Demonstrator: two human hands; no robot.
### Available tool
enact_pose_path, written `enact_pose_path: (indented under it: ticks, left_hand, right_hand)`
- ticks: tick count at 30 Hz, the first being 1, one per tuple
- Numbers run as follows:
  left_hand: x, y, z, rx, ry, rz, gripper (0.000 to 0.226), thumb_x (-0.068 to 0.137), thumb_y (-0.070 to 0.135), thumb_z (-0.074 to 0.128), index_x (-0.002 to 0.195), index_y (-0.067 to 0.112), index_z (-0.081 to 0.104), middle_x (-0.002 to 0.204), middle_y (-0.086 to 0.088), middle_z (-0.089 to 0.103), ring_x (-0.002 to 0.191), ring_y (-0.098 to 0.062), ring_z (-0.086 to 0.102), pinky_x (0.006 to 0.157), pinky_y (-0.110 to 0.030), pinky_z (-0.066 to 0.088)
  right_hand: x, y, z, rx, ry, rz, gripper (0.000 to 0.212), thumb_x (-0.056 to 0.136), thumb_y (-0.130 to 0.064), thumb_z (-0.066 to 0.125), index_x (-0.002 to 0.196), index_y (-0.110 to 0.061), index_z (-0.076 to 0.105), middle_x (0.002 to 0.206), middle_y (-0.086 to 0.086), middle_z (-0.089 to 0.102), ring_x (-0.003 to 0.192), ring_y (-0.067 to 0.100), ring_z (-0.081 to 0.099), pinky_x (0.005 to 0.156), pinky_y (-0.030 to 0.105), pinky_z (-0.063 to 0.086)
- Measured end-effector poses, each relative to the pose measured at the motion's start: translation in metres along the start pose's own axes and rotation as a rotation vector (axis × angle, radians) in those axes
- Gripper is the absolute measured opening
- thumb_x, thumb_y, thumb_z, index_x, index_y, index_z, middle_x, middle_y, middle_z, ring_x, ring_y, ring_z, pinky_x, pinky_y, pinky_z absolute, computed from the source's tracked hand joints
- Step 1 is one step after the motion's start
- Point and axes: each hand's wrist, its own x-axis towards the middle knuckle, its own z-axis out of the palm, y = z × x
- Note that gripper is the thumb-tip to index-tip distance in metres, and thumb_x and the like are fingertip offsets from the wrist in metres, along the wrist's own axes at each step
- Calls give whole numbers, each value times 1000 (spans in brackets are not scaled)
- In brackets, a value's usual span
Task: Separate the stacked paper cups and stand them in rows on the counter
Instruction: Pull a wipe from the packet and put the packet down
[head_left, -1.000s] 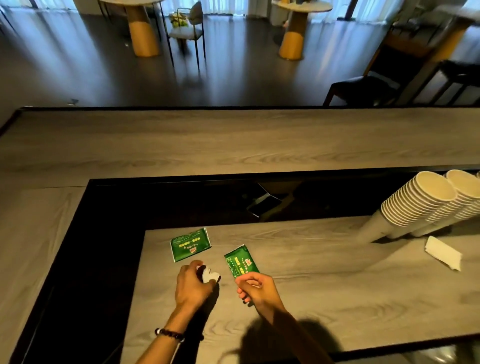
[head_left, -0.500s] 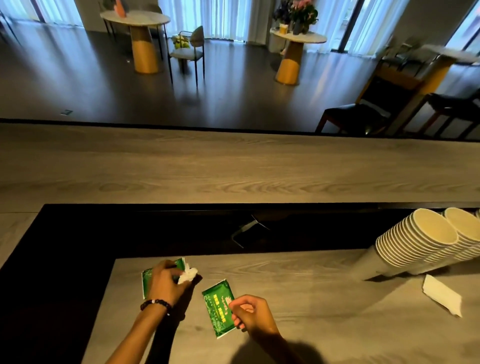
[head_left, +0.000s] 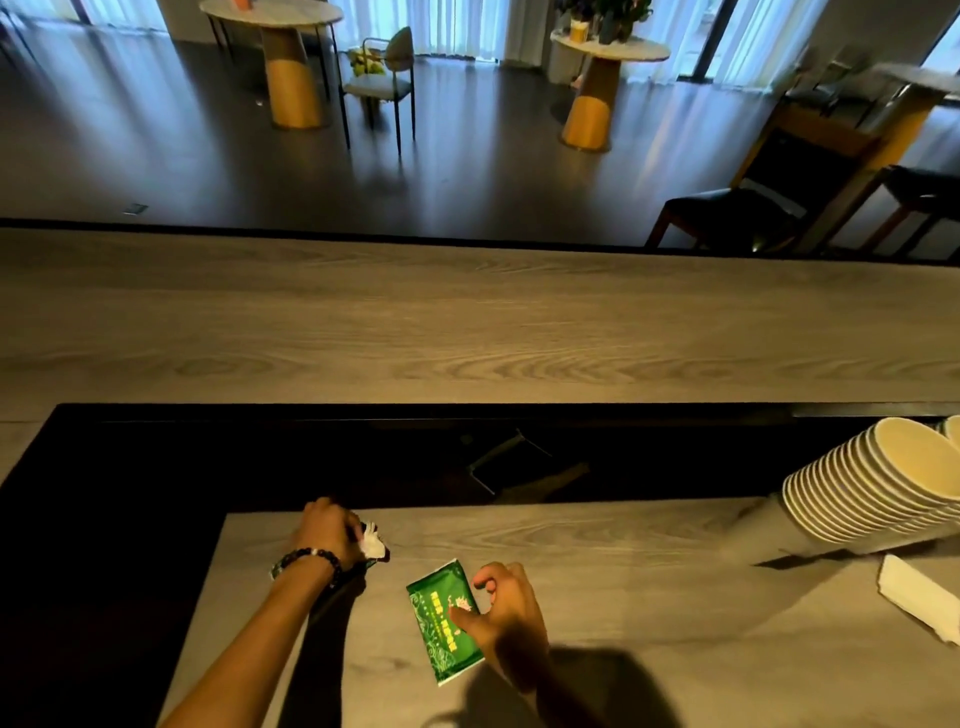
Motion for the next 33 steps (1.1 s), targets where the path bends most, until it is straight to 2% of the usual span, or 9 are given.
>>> enact_pose_path:
  ticks: [5, 13, 15, 20, 22, 25, 28, 31, 33]
  left_hand:
    - [-11, 7, 3, -198, 2, -46, 12, 77, 8, 83, 76, 17, 75, 114, -8, 67, 100, -27, 68, 90, -30, 53]
    - [-49, 17, 2, -717, 13, -114, 41, 57, -8, 92, 59, 20, 62, 71, 2, 63, 75, -22, 60, 63, -20, 48]
    - [-68, 22, -5, -897, 36, -131, 39, 58, -15, 88, 60, 16, 64, 63, 6, 65, 67, -18, 58, 53, -13, 47]
    - [-103, 35, -14, -1160, 17, -285, 29, 58, -8, 90, 73, 8, 71, 65, 2, 73, 59, -12, 63, 51, -14, 53]
    - [-106, 40, -11, -1202, 19, -321, 28, 58, -7, 90, 75, 6, 72, 63, -1, 74, 62, -19, 64, 53, -17, 55]
    - [-107, 51, -10, -1248, -23, -350, 30, 58, -5, 90, 81, 4, 73, 71, -5, 77, 70, -22, 69, 60, -23, 58]
    - [-105, 66, -13, -1339, -39, -344, 30, 59, -10, 87, 81, 2, 72, 75, -10, 77, 66, -19, 71, 59, -22, 57]
    - [-100, 73, -18, -1399, 55, -394, 32, 60, -10, 87, 86, 0, 71, 72, -10, 76, 60, -16, 71, 55, -21, 56]
    - [-99, 74, -25, -1427, 102, -412, 33, 61, -10, 86, 88, 1, 71, 71, -8, 76, 57, -12, 70, 54, -21, 55]
  right_hand:
    - [10, -15, 5, -53, -58, 78, 50, 64, -50, 77, 103, -29, 53, 105, -8, 47, 91, 12, 56, 82, 30, 51]
    - [18, -18, 35, -353, -77, 103, 84, 64, -44, 86, 131, -21, 41, 124, -1, 53, 115, 20, 54, 97, 33, 49]
    - [21, -16, 43, -239, -58, 159, 79, 64, -32, 89, 125, -20, 41, 114, 0, 62, 105, 20, 62, 90, 35, 55]
    - [36, -2, 37, -48, -182, 206, 23, 72, -27, 79, 67, -32, 57, 82, -3, 73, 79, 16, 69, 79, 38, 57]
    - [42, 0, 31, 191, -261, 196, 8, 68, -31, 78, 69, -27, 71, 79, 1, 76, 77, 17, 72, 79, 45, 58]
    - [50, -9, 17, 388, -324, 169, 7, 73, -25, 74, 78, -20, 76, 70, 5, 73, 63, 22, 65, 62, 42, 52]
    - [55, -29, -8, 509, -395, 147, 10, 85, -9, 68, 82, -13, 76, 83, 11, 75, 74, 25, 68, 70, 44, 53]
    - [66, -39, -40, 687, -529, 201, 27, 85, -23, 75, 103, -4, 71, 89, 14, 73, 75, 23, 68, 69, 34, 58]
    - [81, -35, -57, 713, -338, 368, 45, 74, -44, 81, 94, -5, 71, 74, 10, 67, 57, 16, 61, 50, 25, 53]
